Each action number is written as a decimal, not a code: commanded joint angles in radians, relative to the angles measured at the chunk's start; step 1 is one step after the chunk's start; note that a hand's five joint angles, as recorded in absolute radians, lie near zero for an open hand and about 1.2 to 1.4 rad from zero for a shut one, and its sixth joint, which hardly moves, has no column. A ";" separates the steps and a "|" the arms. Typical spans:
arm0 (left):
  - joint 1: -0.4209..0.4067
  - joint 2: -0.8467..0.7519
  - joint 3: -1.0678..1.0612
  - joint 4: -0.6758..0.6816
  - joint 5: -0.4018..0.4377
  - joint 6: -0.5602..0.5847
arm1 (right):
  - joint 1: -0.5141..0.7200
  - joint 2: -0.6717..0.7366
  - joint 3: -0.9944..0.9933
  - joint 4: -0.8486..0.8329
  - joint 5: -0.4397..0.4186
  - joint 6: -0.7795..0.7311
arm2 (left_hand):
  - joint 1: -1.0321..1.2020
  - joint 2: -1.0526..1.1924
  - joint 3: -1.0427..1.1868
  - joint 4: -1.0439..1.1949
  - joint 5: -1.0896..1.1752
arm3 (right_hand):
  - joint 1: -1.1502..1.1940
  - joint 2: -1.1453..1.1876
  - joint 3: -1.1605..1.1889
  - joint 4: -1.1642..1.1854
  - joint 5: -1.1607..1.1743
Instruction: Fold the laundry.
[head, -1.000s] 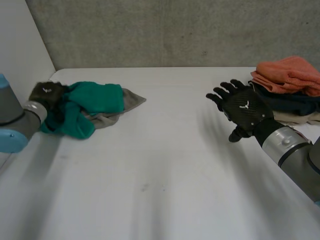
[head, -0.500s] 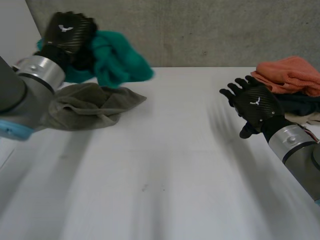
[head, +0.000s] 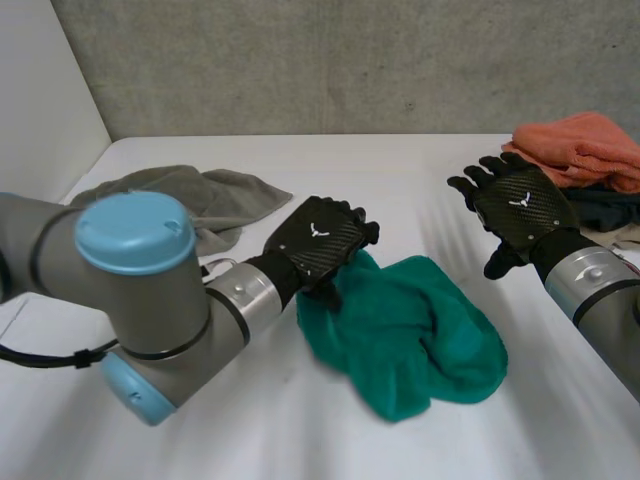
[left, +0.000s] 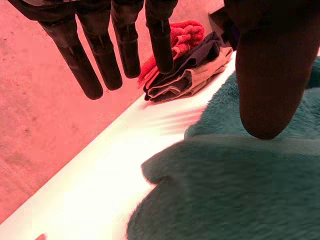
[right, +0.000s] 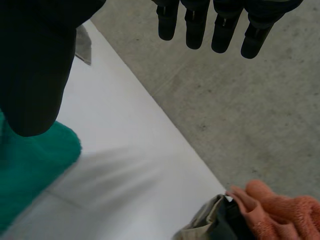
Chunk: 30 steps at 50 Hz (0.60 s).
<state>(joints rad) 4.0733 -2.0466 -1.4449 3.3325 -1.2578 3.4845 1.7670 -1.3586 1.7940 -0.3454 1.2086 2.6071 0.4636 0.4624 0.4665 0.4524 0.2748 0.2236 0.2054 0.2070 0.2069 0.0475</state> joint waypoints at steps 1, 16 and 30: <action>0.007 0.187 -0.110 -0.077 -0.110 0.001 | 0.002 -0.002 -0.116 0.300 -0.003 0.076 | 0.017 0.018 0.014 0.028 0.031 | -0.049 -0.031 -0.032 -0.032 -0.048; -0.056 0.218 -0.333 0.051 -0.248 0.001 | -0.003 0.078 -0.113 0.478 -0.052 -0.019 | 0.032 0.033 0.029 0.043 0.046 | -0.033 -0.015 -0.016 -0.016 -0.031; -0.137 -0.073 -0.155 0.147 -0.278 0.004 | 0.003 0.193 -0.090 0.307 -0.043 -0.007 | 0.046 0.048 0.043 0.058 0.061 | 0.252 0.270 0.268 0.268 0.253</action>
<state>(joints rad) 3.9726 -2.0055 -1.6869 3.4796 -1.5289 3.4820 1.7663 -1.1905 1.7079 0.0152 1.1640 2.5943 0.4636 0.4589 0.4660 0.4487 0.2695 0.3250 0.3310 0.3281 0.3269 0.1580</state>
